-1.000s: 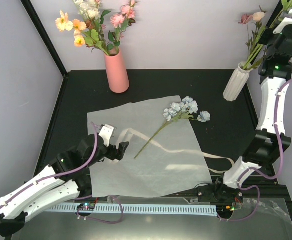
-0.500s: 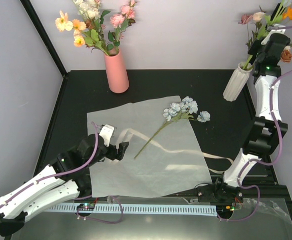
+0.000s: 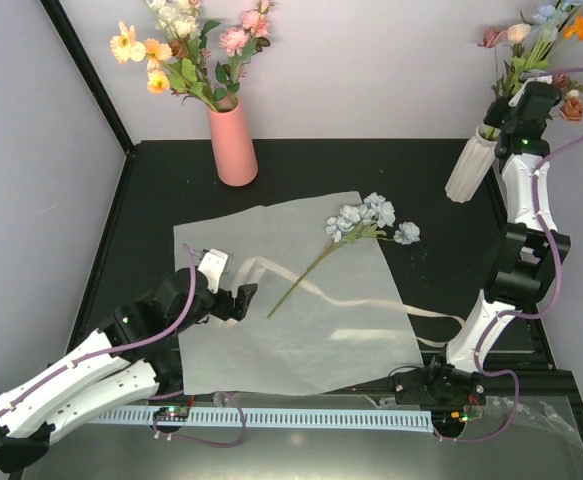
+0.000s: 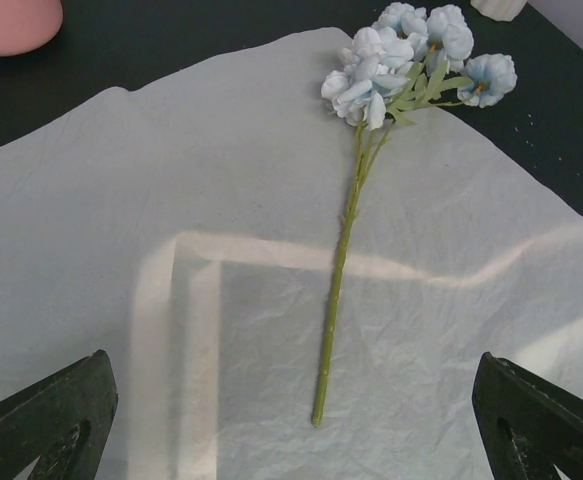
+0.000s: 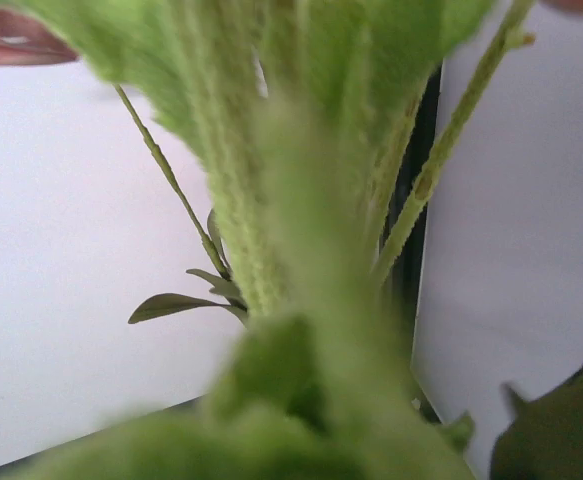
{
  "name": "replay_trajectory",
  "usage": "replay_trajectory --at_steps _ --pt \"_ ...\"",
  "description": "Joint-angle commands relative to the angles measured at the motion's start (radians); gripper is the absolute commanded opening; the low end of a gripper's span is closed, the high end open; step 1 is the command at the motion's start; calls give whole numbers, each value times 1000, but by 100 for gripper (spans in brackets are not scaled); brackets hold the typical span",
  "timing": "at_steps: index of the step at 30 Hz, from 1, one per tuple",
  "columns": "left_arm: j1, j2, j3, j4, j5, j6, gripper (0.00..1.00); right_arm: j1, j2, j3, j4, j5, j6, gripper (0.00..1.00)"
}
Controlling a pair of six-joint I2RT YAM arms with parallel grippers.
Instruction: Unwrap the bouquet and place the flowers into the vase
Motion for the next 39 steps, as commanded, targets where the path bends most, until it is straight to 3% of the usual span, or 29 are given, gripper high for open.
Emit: replay_trajectory --at_steps 1,10,15,17,26,31,35,39 --pt "-5 -1 15 3 -13 -12 99 -7 13 -4 -4 10 17 14" --pt "-5 7 14 3 -13 -13 99 -7 -7 107 -102 -10 83 31" --pt "-6 32 22 2 14 0 99 -7 -50 186 -175 -11 115 67" --pt "-5 61 35 -3 33 12 99 -7 -78 195 -202 -13 126 76" --pt "-3 178 104 21 155 83 99 -7 -261 153 -366 -57 157 83" --pt "8 369 207 -48 238 155 99 -7 -423 10 -446 -154 197 85" --pt "9 600 358 -166 229 206 89 -3 -600 -198 -441 -256 252 86" --pt "15 866 459 -236 225 255 73 39 -797 -474 -351 -367 308 86"
